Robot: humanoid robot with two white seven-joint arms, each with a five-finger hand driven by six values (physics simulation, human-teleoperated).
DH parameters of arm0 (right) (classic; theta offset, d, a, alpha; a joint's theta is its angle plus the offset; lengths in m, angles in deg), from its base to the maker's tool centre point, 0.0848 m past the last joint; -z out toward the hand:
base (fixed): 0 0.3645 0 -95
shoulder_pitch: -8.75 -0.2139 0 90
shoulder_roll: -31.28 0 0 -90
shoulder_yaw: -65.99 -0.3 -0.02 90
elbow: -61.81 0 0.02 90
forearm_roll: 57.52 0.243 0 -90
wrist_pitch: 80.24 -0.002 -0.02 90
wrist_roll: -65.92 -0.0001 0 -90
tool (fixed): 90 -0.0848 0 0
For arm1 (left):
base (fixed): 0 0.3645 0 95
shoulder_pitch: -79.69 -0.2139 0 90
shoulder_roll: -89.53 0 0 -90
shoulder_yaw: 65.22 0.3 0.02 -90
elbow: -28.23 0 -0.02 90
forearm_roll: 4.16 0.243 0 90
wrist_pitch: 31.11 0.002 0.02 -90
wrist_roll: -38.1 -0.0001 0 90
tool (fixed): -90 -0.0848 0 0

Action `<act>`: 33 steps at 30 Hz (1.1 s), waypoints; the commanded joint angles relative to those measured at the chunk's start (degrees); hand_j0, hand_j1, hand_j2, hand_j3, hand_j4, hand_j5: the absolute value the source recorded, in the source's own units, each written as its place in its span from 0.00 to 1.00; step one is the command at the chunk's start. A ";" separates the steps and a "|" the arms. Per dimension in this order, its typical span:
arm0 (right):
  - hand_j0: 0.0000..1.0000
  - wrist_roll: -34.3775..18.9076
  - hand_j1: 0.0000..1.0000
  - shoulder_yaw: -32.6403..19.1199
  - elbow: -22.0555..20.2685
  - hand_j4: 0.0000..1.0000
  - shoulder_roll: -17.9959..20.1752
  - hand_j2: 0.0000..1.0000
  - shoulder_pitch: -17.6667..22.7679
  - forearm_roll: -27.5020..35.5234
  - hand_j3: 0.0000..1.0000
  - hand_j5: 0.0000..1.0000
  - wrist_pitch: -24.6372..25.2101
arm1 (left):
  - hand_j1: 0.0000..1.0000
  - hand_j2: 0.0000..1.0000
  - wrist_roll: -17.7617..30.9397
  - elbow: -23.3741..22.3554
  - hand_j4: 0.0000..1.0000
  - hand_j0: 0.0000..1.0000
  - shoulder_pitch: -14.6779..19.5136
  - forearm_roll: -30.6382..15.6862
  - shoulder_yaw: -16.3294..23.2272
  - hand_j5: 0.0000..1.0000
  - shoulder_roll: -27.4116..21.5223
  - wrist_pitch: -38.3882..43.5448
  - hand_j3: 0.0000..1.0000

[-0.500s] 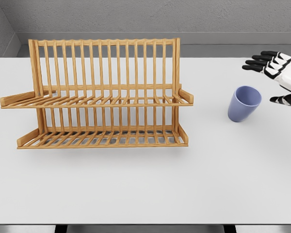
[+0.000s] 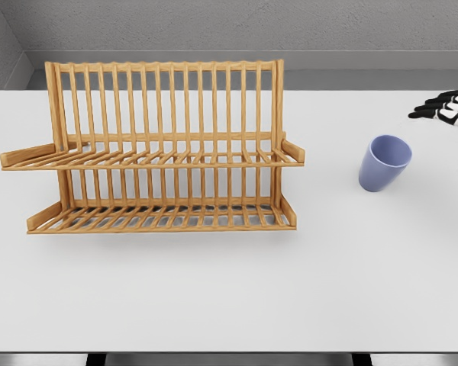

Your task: Right arm put cup on second shelf

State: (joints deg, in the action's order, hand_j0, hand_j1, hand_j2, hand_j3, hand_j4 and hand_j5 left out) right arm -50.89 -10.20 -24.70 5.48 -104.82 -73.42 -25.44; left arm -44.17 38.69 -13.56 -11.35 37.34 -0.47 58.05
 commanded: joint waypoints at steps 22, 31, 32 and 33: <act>1.00 -6.67 1.00 23.98 8.02 1.00 -8.12 1.00 -16.77 -0.18 1.00 1.00 0.20 | 1.00 1.00 0.01 -0.01 1.00 1.00 0.00 -0.02 0.01 1.00 0.00 -0.04 1.00; 1.00 -6.67 1.00 25.30 11.45 1.00 -9.62 1.00 -17.30 -0.18 1.00 1.00 0.20 | 1.00 1.00 0.01 -0.01 1.00 1.00 0.00 -0.02 0.01 1.00 0.00 0.05 1.00; 1.00 -6.67 1.00 25.30 11.45 1.00 -9.97 1.00 -17.74 -0.18 1.00 1.00 0.20 | 1.00 1.00 0.01 -0.01 1.00 1.00 0.00 -0.02 0.01 1.00 0.00 -0.04 1.00; 1.00 -6.67 1.00 25.30 11.45 1.00 -9.97 1.00 -17.74 -0.27 1.00 1.00 0.20 | 1.00 1.00 0.01 -0.01 1.00 1.00 0.00 -0.02 0.01 1.00 0.00 -0.04 1.00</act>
State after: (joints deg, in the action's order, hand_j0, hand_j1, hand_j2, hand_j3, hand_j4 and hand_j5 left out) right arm -57.59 14.90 -13.84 -4.20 -122.56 -73.96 -25.39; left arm -44.17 38.68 -13.56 -11.34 37.35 -0.47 58.03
